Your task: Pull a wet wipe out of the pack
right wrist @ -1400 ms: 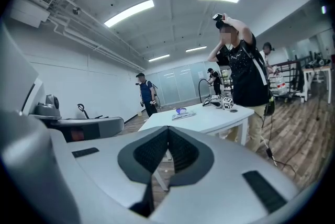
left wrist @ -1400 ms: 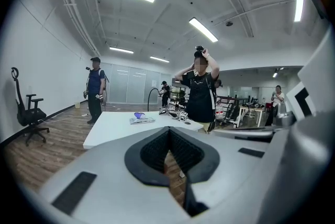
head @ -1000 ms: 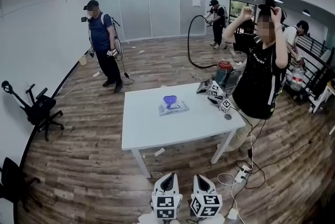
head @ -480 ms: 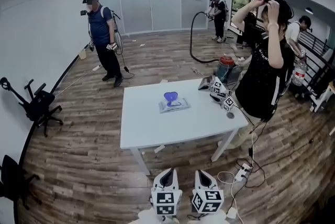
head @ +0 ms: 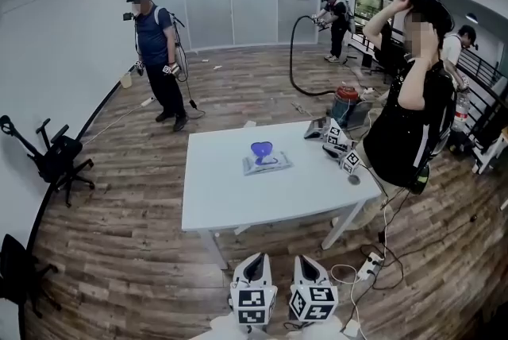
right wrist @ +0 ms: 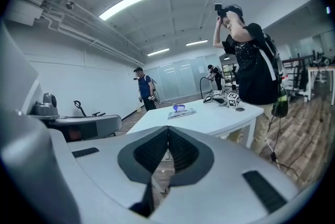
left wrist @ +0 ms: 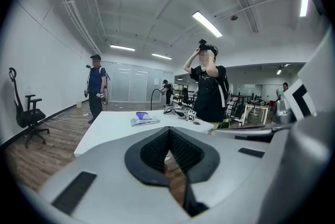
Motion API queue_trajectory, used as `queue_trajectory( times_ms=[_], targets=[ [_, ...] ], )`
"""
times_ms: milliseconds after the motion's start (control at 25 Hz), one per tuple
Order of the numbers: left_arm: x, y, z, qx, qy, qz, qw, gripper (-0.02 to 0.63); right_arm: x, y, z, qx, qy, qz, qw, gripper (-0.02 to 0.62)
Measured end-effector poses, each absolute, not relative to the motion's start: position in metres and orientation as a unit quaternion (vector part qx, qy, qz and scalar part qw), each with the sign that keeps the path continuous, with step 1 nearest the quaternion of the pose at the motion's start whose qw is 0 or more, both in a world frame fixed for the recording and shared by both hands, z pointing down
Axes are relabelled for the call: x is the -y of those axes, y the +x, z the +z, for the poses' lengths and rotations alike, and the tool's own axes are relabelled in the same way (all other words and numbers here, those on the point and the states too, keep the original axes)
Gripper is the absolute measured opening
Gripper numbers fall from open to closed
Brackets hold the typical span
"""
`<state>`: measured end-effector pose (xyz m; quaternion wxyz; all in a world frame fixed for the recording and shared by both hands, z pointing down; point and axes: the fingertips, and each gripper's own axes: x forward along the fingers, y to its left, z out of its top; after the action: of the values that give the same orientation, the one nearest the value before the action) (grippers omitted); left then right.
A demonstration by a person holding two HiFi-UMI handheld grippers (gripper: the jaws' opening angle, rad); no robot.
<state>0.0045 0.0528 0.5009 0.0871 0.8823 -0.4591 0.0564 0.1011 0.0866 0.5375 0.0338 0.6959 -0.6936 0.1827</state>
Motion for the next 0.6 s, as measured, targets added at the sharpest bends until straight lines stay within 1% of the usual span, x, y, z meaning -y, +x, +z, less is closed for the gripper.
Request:
queue_trajectory(
  times_ms=[360, 600],
  targets=[
    [-0.015, 0.021, 0.496, 0.451, 0.887, 0.057, 0.080, -0.005, -0.052, 0.124, 0.532, 0.681, 0.711, 0.175, 0.021, 0.009],
    [0.019, 0.030, 0.489, 0.447, 0.890, 0.058, 0.073, -0.005, -0.018, 0.134, 0.529, 0.674, 0.719, 0.168, 0.032, 0.009]
  ],
)
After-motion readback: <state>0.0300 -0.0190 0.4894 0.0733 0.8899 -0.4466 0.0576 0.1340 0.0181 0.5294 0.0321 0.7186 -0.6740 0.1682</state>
